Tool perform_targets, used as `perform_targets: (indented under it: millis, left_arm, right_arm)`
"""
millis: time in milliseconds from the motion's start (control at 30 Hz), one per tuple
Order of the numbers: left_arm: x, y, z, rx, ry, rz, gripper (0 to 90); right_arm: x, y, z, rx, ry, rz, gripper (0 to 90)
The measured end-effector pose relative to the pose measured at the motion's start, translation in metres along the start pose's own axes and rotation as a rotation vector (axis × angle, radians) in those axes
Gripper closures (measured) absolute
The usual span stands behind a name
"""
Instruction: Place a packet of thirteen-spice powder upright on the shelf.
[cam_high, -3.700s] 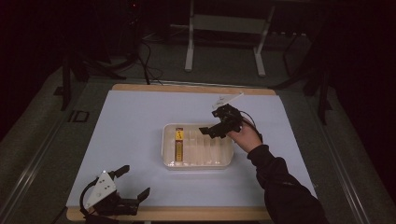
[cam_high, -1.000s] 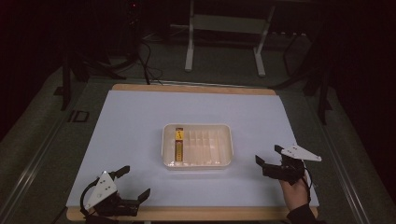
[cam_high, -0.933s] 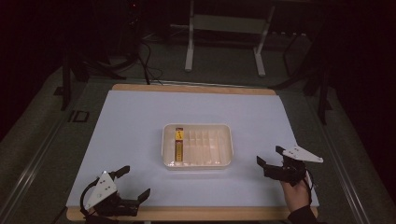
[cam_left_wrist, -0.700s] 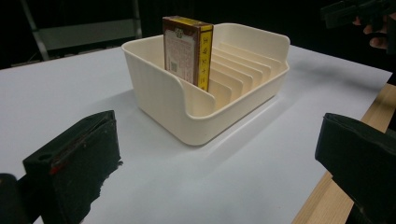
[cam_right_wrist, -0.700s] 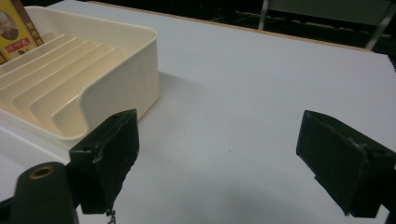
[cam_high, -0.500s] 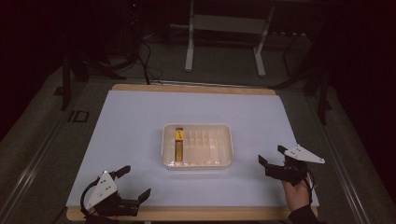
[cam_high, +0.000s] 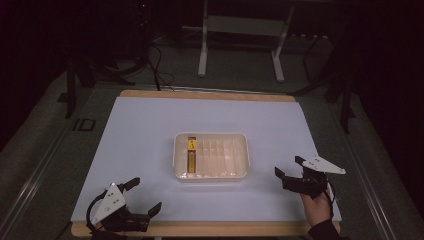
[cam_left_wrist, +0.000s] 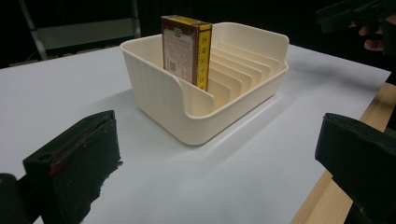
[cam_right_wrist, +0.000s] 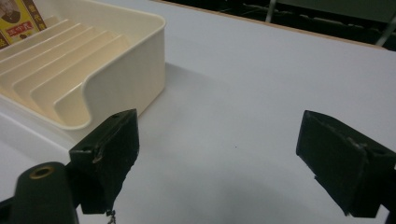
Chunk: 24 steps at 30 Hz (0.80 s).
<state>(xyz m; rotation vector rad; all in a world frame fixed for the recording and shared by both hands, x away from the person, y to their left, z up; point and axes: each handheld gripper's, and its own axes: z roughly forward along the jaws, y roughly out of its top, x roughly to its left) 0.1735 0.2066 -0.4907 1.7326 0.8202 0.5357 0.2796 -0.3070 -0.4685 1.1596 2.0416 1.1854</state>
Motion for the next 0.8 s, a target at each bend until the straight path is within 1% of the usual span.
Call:
perform_targets:
  millis: [267,467,800]
  left_arm:
    - [0.0001,0.0,0.0003,0.001,0.0,-0.002,0.1]
    - [0.0005,0.0,0.0006,0.003,-0.004,-0.001,0.1]
    - [0.0003,0.0,0.0005,0.004,-0.002,0.0,0.1]
  right_arm:
    - [0.0001,-0.0006,0.0026,0.009,0.02,-0.002,13.3]
    - [-0.0013,-0.0014,0.0046,0.028,0.009,0.002,13.5]
    - [-0.0018,-0.0014,0.0042,0.028,0.014,0.005,13.4]
